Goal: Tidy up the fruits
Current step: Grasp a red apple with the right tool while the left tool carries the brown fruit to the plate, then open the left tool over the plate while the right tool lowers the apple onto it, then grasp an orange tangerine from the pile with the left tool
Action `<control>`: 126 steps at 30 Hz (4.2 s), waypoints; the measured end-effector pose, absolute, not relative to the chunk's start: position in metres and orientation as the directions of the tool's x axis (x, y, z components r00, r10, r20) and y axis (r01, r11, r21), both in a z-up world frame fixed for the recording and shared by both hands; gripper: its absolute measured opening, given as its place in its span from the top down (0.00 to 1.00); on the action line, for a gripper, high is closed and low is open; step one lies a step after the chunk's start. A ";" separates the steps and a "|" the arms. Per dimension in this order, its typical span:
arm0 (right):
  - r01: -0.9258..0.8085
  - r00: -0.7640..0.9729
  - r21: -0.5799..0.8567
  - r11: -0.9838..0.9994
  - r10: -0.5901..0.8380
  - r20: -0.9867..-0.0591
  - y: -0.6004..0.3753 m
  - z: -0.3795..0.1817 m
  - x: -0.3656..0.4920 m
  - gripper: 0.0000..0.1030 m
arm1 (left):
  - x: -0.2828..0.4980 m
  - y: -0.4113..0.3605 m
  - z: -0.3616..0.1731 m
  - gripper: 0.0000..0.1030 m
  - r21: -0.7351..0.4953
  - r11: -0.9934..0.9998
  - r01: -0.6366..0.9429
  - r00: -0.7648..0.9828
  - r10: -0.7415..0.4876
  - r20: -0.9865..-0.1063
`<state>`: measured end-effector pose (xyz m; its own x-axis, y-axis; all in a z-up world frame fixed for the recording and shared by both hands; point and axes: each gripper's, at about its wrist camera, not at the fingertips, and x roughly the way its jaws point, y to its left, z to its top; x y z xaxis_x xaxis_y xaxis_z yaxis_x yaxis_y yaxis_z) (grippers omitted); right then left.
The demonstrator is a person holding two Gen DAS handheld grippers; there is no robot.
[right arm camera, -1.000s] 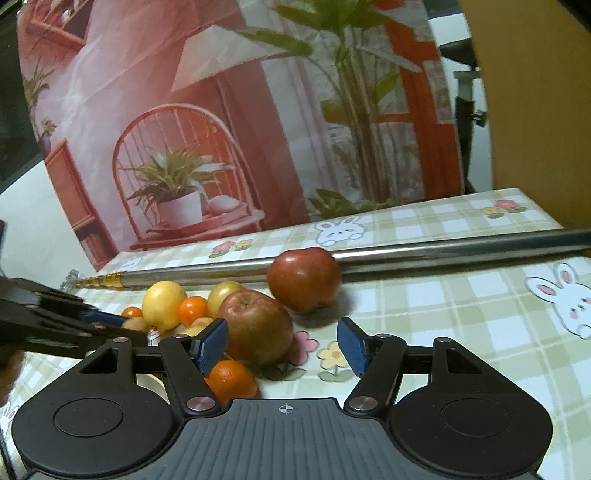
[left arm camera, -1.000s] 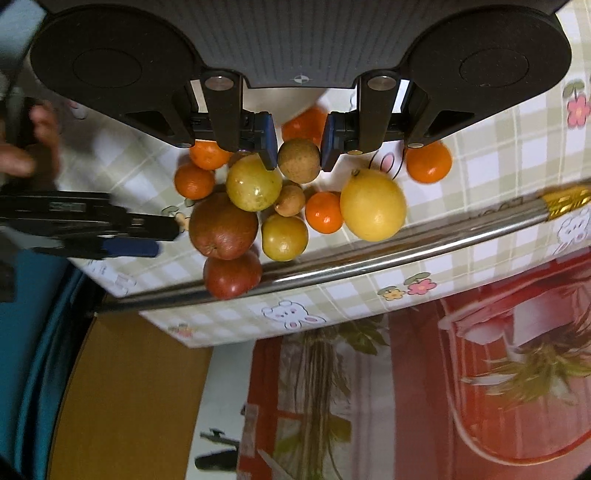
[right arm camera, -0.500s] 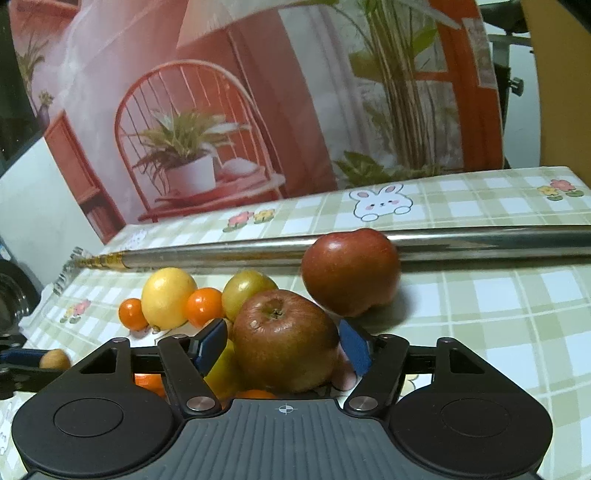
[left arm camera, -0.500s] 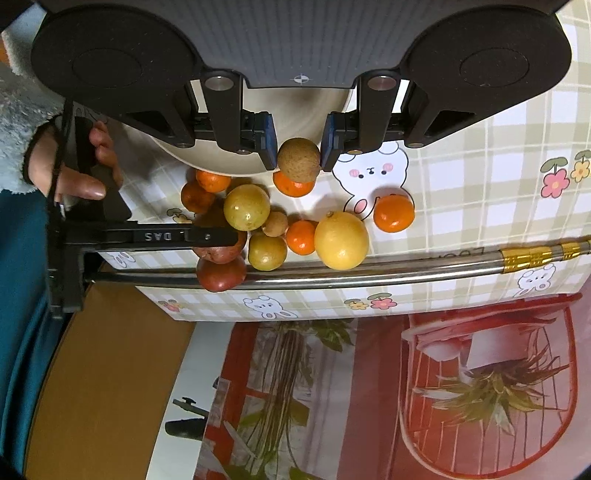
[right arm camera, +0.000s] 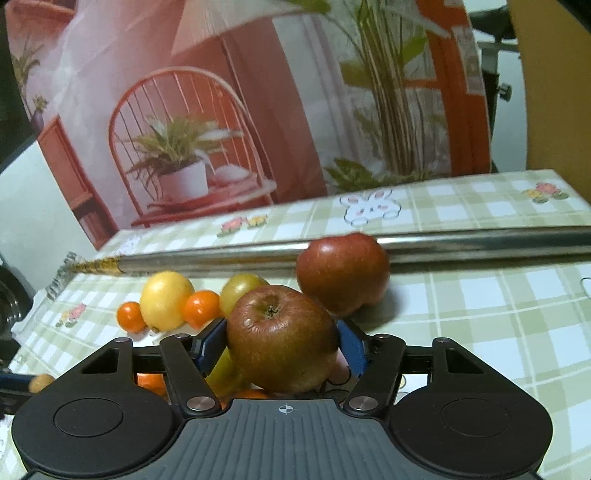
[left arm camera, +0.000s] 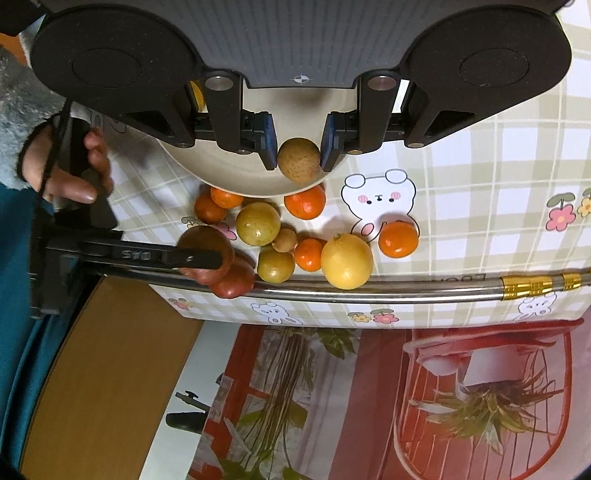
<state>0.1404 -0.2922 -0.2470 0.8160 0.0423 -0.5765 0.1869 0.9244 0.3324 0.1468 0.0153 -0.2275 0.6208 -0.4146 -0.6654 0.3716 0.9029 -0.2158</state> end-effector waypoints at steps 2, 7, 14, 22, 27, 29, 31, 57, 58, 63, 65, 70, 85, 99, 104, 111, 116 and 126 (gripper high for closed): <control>0.180 0.824 0.338 0.924 0.046 -0.564 -0.291 -0.239 0.132 0.41 | 0.144 0.018 -0.230 0.74 -0.239 0.902 0.361 0.618 -0.423 -0.663; 0.118 0.835 0.326 0.938 0.083 -0.543 -0.273 -0.217 0.111 0.41 | 0.139 0.020 -0.241 0.74 -0.258 0.905 0.339 0.601 -0.419 -0.680; 0.018 0.779 0.295 0.955 0.171 -0.603 -0.231 -0.218 0.104 0.41 | 0.131 0.018 -0.253 0.74 -0.222 0.916 0.335 0.589 -0.387 -0.709; -0.043 0.727 0.275 0.960 0.219 -0.651 -0.199 -0.230 0.104 0.41 | 0.125 0.015 -0.259 0.74 -0.184 0.923 0.339 0.583 -0.360 -0.728; -0.050 0.710 0.262 0.964 0.219 -0.669 -0.194 -0.234 0.102 0.41 | 0.124 0.013 -0.261 0.74 -0.163 0.928 0.336 0.580 -0.340 -0.740; -0.051 0.708 0.259 0.964 0.218 -0.671 -0.193 -0.235 0.102 0.41 | 0.124 0.013 -0.262 0.74 -0.158 0.930 0.332 0.579 -0.333 -0.744; -0.046 0.708 0.261 0.964 0.216 -0.672 -0.194 -0.235 0.101 0.41 | 0.124 0.013 -0.263 0.74 -0.153 0.933 0.326 0.577 -0.325 -0.749; -0.030 0.715 0.175 0.984 0.143 -0.684 -0.192 -0.217 0.086 0.40 | 0.123 0.018 -0.248 0.60 -0.224 0.930 0.290 0.594 -0.358 -0.720; -0.029 0.726 0.176 0.984 0.141 -0.673 -0.195 -0.213 0.085 0.40 | 0.124 0.019 -0.243 0.60 -0.226 0.932 0.284 0.601 -0.356 -0.716; -0.005 0.781 0.164 0.986 0.106 -0.616 -0.211 -0.190 0.082 0.40 | 0.131 0.026 -0.217 0.59 -0.225 0.936 0.270 0.641 -0.349 -0.684; 0.012 0.801 0.158 0.987 0.085 -0.593 -0.220 -0.181 0.081 0.40 | 0.136 0.029 -0.206 0.59 -0.233 0.936 0.265 0.654 -0.352 -0.669; 0.073 0.833 0.131 0.989 0.012 -0.553 -0.247 -0.166 0.083 0.40 | 0.158 0.027 -0.180 0.60 -0.228 0.935 0.272 0.679 -0.354 -0.643; 0.186 0.834 0.199 0.962 -0.048 -0.550 -0.292 -0.178 0.090 0.40 | 0.235 0.001 -0.201 0.60 -0.188 0.944 0.272 0.613 -0.320 -0.723; 0.218 0.815 0.247 0.944 -0.037 -0.579 -0.300 -0.198 0.086 0.40 | 0.282 0.038 -0.248 0.50 -0.242 0.966 0.095 0.636 -0.246 -0.731; 0.222 0.809 0.245 0.944 -0.038 -0.587 -0.301 -0.199 0.087 0.40 | 0.281 0.029 -0.253 0.50 -0.184 0.972 0.143 0.634 -0.233 -0.738; 0.218 0.807 0.255 0.942 -0.027 -0.590 -0.301 -0.201 0.090 0.40 | 0.281 0.014 -0.257 0.59 -0.087 0.979 0.182 0.639 -0.185 -0.747; 0.217 0.807 0.252 0.943 -0.028 -0.590 -0.302 -0.203 0.088 0.40 | 0.272 0.014 -0.255 0.60 -0.068 0.979 0.193 0.639 -0.178 -0.749; 0.230 0.799 0.262 0.937 -0.028 -0.600 -0.308 -0.211 0.085 0.40 | 0.227 0.020 -0.231 0.60 -0.111 0.965 0.237 0.661 -0.244 -0.710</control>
<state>0.0852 -0.3084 -0.2110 0.7992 -0.0283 -0.6004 0.2303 0.9371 0.2625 0.2269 0.0202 -0.2307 0.6610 -0.2438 -0.7096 0.2371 0.9652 -0.1107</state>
